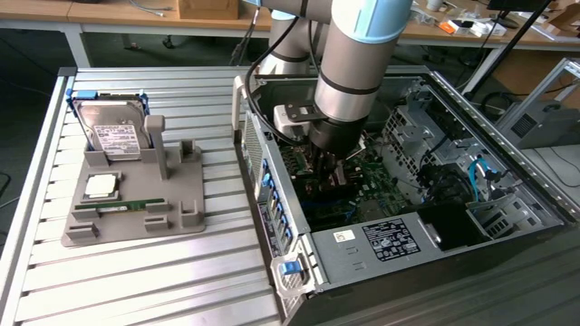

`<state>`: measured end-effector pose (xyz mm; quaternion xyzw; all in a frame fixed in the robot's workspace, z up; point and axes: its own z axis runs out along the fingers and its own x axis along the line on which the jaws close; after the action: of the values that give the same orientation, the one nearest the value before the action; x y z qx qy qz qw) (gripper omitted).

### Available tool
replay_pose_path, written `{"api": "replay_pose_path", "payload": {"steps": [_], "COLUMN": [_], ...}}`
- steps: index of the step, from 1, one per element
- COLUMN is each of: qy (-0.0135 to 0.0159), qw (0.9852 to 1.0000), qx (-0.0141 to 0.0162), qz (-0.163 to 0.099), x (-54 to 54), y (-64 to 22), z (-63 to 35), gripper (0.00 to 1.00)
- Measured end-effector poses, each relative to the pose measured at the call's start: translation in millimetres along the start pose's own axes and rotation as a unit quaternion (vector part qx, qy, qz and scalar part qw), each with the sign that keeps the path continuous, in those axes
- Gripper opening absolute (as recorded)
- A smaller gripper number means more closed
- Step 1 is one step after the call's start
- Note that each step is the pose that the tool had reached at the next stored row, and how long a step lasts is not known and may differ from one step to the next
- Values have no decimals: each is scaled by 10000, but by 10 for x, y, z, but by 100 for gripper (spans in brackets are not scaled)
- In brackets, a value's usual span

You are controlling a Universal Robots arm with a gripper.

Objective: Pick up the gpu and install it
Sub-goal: 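Insert the gpu into the slot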

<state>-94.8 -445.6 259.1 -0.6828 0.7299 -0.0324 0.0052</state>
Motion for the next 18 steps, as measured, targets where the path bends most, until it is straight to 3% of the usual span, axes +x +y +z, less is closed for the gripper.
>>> {"api": "replay_pose_path", "payload": {"steps": [18], "qy": [-2], "qw": [10000], "qx": [0], "qz": [0], "x": [0], "y": [-1], "z": [-13], "gripper": [27]}}
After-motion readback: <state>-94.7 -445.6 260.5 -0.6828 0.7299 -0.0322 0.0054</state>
